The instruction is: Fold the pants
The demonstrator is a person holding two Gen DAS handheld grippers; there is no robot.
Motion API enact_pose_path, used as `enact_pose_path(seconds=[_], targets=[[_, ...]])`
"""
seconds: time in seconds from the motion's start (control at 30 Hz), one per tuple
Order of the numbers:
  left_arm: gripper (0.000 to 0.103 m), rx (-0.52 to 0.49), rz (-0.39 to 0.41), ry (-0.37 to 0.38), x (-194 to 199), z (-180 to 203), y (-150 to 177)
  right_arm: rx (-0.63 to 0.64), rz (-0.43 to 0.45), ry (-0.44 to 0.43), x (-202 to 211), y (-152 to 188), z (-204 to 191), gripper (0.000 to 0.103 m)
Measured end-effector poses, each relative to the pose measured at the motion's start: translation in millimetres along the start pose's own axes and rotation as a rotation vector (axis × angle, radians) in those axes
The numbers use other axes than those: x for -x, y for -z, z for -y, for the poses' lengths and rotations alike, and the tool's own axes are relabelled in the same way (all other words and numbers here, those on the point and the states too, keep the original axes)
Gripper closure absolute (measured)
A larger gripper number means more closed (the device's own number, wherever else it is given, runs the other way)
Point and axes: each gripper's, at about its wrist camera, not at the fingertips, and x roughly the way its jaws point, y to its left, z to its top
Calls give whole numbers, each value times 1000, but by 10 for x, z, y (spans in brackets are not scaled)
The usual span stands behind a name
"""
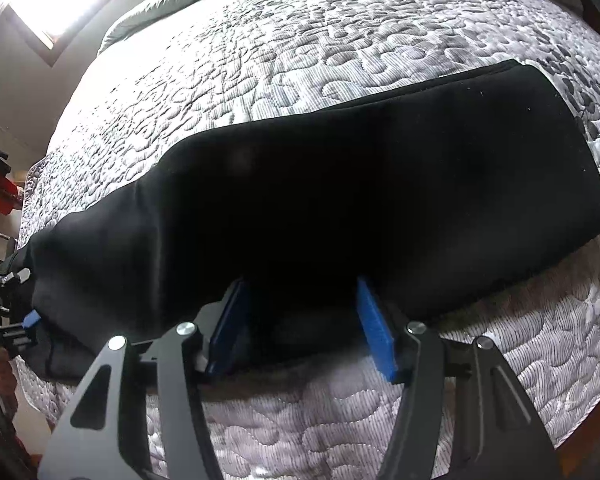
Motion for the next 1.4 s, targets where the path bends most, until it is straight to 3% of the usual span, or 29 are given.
enact_pose_path(seconds=[0.03, 0.07, 0.23, 0.3, 0.4, 0.47, 0.53, 0.63, 0.7, 0.77, 0.83, 0.93, 1.0, 1.1, 1.23, 1.4], targets=[[64, -16, 12, -1, 27, 15, -14, 0, 1, 0, -2, -5, 2, 46], [84, -36, 21, -9, 29, 43, -30, 2, 1, 0, -4, -8, 3, 46], [94, -76, 37, -28, 45, 21, -17, 18, 2, 1, -26, -9, -11, 39], [96, -85, 71, -50, 115, 46, 107, 25, -1, 3, -27, -11, -13, 39], [98, -207, 171, -89, 359, 253, 517, 13, -17, -33, -11, -36, 48, 40], [98, -253, 220, -88, 525, 321, 765, -18, -31, -74, 2, -72, 129, 42], [98, -271, 220, -108, 521, 281, 940, -42, -46, -96, 8, -116, 207, 46], [98, -248, 187, -151, 302, 135, 931, -57, -59, -108, 30, -150, 252, 46], [98, -233, 162, -163, 154, 41, 866, -35, -57, -68, 80, -152, 181, 46], [97, -213, 141, -163, 55, 5, 847, 21, -43, -15, 175, -148, 7, 45], [96, -203, 134, -152, 37, 16, 867, 67, -35, -43, 261, -128, -200, 45], [90, -178, 120, -128, 89, -20, 876, 173, -47, -114, 302, -41, -664, 45], [70, -144, 115, -129, 237, -150, 826, 223, -74, -167, 252, 38, -940, 45], [61, -90, 157, -150, 491, -328, 694, 284, -127, -227, 81, 166, -1299, 45], [57, -67, 172, -239, 643, -502, 474, 356, -171, -129, -226, 287, -1521, 42], [57, -64, 144, -250, 698, -643, 286, 417, -160, -43, -264, 348, -1630, 38]])
